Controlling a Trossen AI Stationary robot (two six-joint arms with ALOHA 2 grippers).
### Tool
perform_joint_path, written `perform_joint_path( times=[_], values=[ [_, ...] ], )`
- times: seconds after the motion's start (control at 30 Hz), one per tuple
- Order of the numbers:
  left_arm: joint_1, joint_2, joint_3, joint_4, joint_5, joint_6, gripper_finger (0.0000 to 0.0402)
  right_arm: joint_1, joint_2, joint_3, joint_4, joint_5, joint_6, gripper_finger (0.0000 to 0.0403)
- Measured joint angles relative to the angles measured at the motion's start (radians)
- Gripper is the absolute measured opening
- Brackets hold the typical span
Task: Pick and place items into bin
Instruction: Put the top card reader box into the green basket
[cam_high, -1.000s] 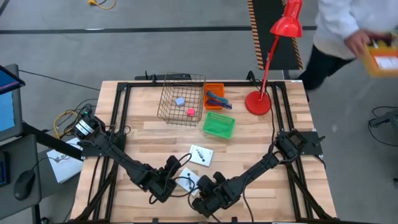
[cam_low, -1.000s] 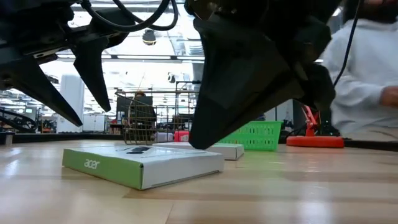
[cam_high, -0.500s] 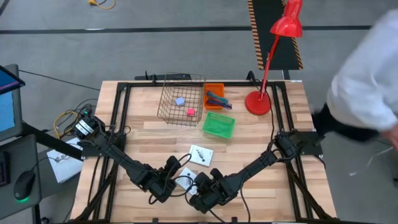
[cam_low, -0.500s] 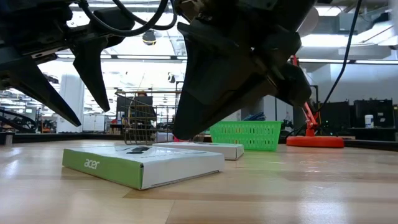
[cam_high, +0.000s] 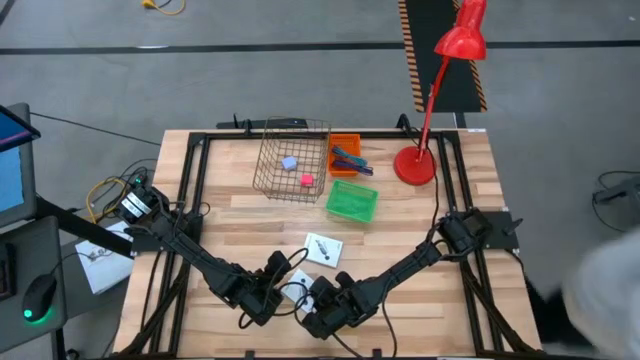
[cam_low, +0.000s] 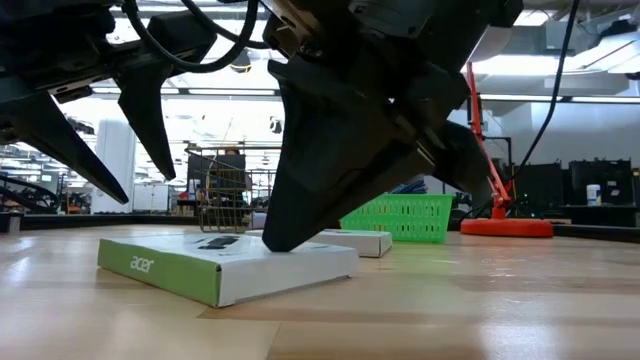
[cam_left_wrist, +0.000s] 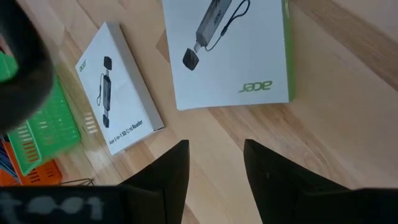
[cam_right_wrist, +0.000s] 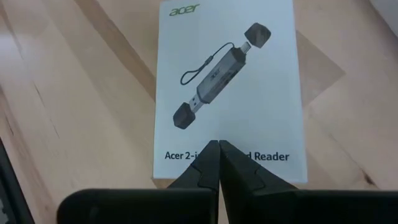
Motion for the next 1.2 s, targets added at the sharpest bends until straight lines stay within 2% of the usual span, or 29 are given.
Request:
perform_joint_path(
  times=[0.43,0.53,0.83,1.03,1.2],
  values=[
    [0.016,0.000,0.000,0.024,0.002,0.000,0.0143,0.044,0.010,0.000,-0.034,0.000,0.084,0.0000],
    [0.028,0.000,0.000,0.053,0.041,-0.032,0.0143,0.055,0.011,0.000,-0.056,-0.006,0.105,0.0000],
    [0.099,0.000,0.000,0.104,0.333,-0.363,0.0144,0.061,0.018,-0.001,-0.066,0.002,0.126,0.0000],
    [0.153,0.000,-0.005,0.192,0.427,-0.570,0.0144,0.071,0.019,-0.002,-0.076,0.034,0.140,0.0000],
    [0.185,0.000,-0.005,0.234,0.478,-0.670,0.0144,0.084,0.018,-0.010,-0.091,0.051,0.166,0.0000]
  ],
)
